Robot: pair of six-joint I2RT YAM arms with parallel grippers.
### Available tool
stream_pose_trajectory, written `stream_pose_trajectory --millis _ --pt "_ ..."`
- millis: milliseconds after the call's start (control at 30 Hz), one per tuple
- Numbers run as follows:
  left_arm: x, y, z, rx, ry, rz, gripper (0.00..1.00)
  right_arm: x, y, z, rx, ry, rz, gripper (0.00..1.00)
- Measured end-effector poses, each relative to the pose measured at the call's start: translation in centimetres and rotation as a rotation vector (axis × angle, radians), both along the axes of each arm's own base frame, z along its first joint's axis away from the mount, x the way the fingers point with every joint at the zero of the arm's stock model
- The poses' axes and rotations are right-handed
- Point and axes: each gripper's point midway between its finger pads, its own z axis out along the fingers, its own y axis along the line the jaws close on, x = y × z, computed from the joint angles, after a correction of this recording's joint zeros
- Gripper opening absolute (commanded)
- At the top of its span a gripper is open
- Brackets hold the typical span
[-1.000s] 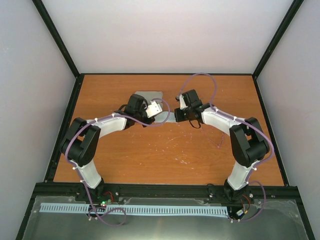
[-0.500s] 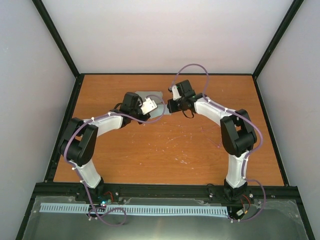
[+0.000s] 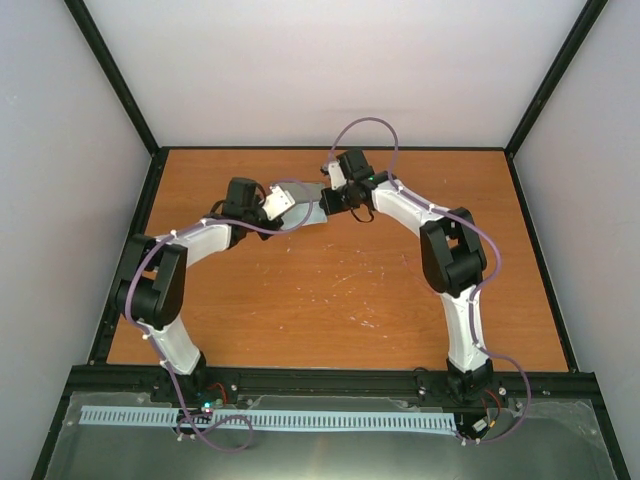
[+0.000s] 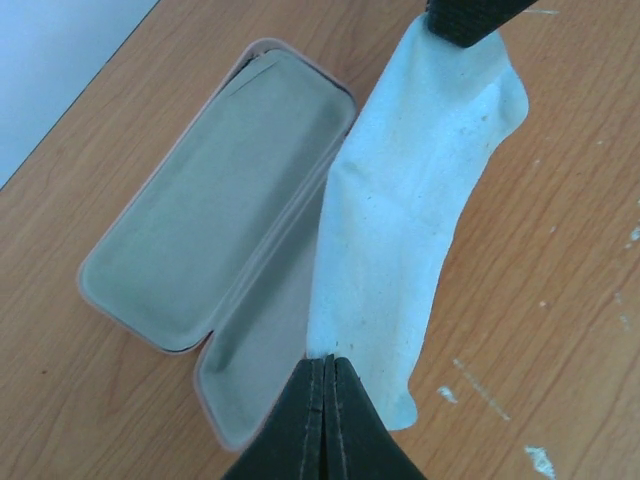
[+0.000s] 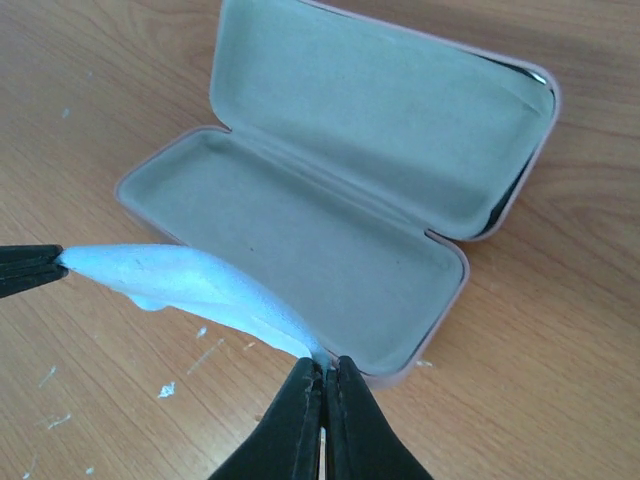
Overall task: Organize the sunglasses
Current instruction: Place the glasses cleaning cloth in the sunglasses case.
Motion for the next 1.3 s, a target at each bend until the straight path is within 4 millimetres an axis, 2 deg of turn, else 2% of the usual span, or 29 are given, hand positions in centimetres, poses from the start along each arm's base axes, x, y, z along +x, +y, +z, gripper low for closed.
stream_pose_trajectory --millis 267,600,767,1000,1167,1300 --pt "1.5 0.6 0.6 -0.017 0.001 -0.013 0.0 1.1 1.2 -0.1 0.019 0.017 0.02 0.03" --pt "2.2 0.4 -2.0 -0.013 0.07 -0.038 0.0 1.4 1.5 -3.0 -0.014 0.09 0.023 0.03" --pt "2.6 1.1 -2.8 -0.011 0.095 -0.032 0.0 1.9 1.8 -3.3 -0.018 0.098 0.023 0.03" --pt "4.6 2.4 -3.2 -0.009 0.096 -0.017 0.0 3.0 2.6 -3.3 -0.006 0.099 0.029 0.03" --pt "5.4 2.9 -3.9 -0.004 0.107 -0.016 0.0 2.6 2.5 -4.1 -0.012 0.133 0.033 0.03" --pt "5.3 2.7 -4.9 -0.01 0.139 -0.029 0.0 2.1 2.3 -4.8 -0.027 0.163 0.032 0.03"
